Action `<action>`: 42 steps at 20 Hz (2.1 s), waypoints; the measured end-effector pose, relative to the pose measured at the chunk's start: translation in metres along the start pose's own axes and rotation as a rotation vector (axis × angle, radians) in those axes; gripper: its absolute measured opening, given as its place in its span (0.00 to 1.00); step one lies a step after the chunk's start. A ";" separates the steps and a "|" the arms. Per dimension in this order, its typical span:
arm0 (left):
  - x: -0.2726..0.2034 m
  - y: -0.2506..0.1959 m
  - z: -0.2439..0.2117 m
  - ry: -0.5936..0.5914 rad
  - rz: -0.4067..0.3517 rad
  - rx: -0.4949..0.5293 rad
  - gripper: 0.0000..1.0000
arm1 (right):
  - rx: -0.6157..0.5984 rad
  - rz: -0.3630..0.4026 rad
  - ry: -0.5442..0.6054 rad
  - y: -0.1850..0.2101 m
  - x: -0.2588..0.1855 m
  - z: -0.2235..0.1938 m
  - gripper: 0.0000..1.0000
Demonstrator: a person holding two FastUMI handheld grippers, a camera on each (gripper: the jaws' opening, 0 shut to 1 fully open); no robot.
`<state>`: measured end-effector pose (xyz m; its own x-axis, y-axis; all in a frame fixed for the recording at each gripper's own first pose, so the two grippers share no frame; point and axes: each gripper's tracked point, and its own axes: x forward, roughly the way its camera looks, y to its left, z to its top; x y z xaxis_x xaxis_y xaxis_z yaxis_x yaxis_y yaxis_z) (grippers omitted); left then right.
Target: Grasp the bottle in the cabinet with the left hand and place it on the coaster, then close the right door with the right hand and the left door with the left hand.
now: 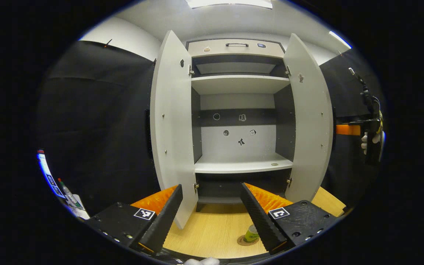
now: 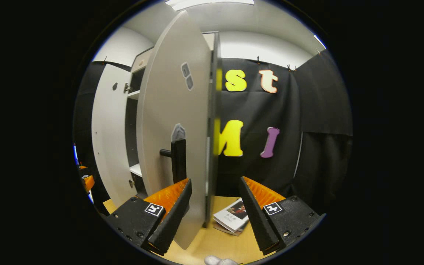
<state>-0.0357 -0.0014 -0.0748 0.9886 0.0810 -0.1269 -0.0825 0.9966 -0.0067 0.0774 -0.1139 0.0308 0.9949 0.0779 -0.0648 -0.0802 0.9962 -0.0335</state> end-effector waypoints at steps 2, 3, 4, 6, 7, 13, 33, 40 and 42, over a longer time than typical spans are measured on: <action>-0.003 0.005 0.000 0.000 0.009 0.008 0.96 | -0.025 0.016 -0.015 0.020 0.006 0.003 0.81; -0.006 0.006 0.000 0.000 0.016 0.009 0.96 | -0.032 0.024 -0.021 0.029 0.009 0.003 0.81; -0.006 0.009 0.000 0.000 0.021 0.008 0.96 | -0.037 0.036 -0.025 0.038 0.013 0.004 0.81; -0.006 0.013 0.000 0.001 0.028 0.004 0.96 | -0.038 0.067 -0.029 0.059 0.023 0.002 0.81; -0.006 0.014 -0.001 0.003 0.031 0.003 0.96 | -0.042 0.082 -0.030 0.068 0.030 0.000 0.81; -0.005 0.024 -0.001 0.005 0.043 0.003 0.96 | -0.025 0.117 -0.034 0.094 0.028 -0.003 0.81; 0.076 0.211 0.033 -0.062 0.203 0.056 0.96 | 0.034 0.022 0.091 0.125 -0.072 -0.070 0.81; 0.125 0.244 0.058 -0.086 0.225 -0.005 0.96 | 0.033 -0.002 0.117 0.115 -0.081 -0.078 0.81; 0.130 0.242 0.060 -0.091 0.222 -0.014 0.96 | 0.032 -0.011 0.111 0.110 -0.083 -0.076 0.81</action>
<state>0.0802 0.2514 -0.0331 0.9532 0.3000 -0.0367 -0.3002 0.9539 -0.0023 -0.0189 -0.0139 -0.0431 0.9825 0.0645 -0.1747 -0.0660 0.9978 -0.0027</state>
